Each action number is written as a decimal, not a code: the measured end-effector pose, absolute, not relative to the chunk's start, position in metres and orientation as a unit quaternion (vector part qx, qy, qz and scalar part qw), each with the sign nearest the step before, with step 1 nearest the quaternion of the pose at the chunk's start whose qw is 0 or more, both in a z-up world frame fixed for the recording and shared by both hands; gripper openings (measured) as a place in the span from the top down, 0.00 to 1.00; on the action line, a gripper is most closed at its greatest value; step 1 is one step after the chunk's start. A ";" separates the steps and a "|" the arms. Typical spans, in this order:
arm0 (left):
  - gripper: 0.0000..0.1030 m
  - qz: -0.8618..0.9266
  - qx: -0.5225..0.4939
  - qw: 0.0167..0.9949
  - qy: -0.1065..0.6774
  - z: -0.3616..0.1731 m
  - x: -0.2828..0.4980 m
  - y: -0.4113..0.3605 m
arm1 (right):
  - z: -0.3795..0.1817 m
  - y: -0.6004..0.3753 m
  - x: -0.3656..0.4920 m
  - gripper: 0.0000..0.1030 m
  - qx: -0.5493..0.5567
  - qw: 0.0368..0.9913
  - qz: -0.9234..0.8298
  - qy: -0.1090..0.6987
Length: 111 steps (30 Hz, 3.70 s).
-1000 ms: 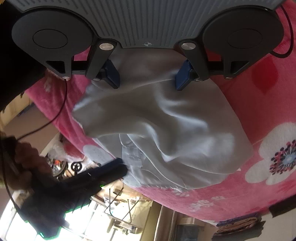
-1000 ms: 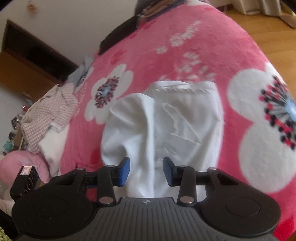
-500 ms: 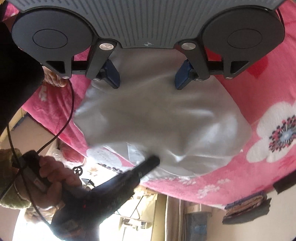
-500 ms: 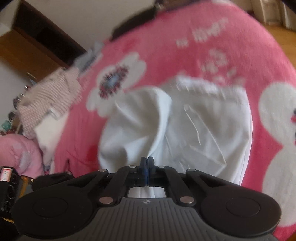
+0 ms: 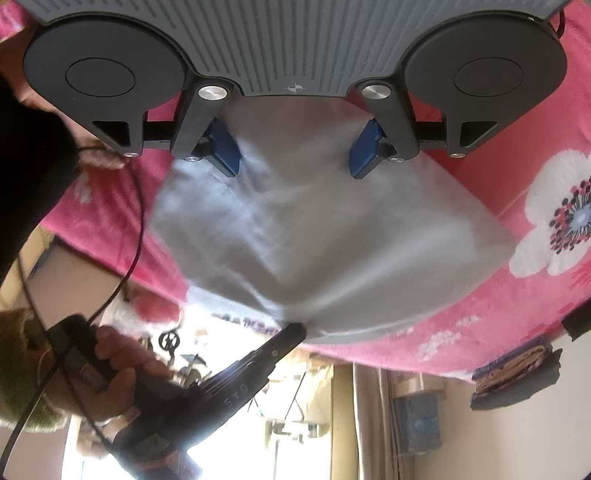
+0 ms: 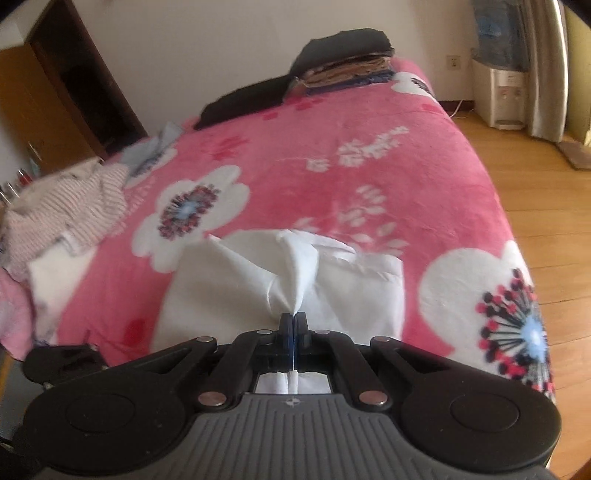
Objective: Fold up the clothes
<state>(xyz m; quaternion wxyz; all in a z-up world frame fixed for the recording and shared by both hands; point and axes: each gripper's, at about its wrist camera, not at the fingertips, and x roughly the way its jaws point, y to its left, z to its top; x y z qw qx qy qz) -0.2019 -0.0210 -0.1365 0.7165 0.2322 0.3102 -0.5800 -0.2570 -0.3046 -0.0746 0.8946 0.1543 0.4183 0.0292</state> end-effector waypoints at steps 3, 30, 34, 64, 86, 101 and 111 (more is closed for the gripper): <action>0.36 -0.579 0.245 0.717 0.303 -0.137 -0.205 -0.020 | -0.080 -0.305 -0.260 1.00 0.145 0.895 0.020 0.421; 0.35 -0.620 0.211 0.688 0.313 -0.123 -0.196 0.009 | -0.070 -0.337 -0.312 0.62 0.209 0.853 0.093 0.470; 0.35 -0.633 0.229 0.673 0.307 -0.118 -0.201 0.020 | -0.099 -0.334 -0.337 0.62 0.261 0.798 0.096 0.534; 0.35 -0.642 0.334 0.641 0.256 -0.140 -0.236 0.004 | -0.071 -0.335 -0.343 0.98 0.251 0.831 0.078 0.491; 0.35 -0.545 0.327 0.723 0.270 -0.150 -0.265 -0.006 | -0.115 -0.331 -0.352 0.98 0.236 0.804 0.031 0.545; 0.35 -0.403 0.268 0.824 0.296 -0.159 -0.265 -0.023 | -0.124 -0.329 -0.355 0.98 0.248 0.802 0.023 0.544; 0.35 -0.394 0.298 0.810 0.315 -0.160 -0.272 -0.008 | -0.122 -0.322 -0.354 0.98 0.231 0.806 0.033 0.544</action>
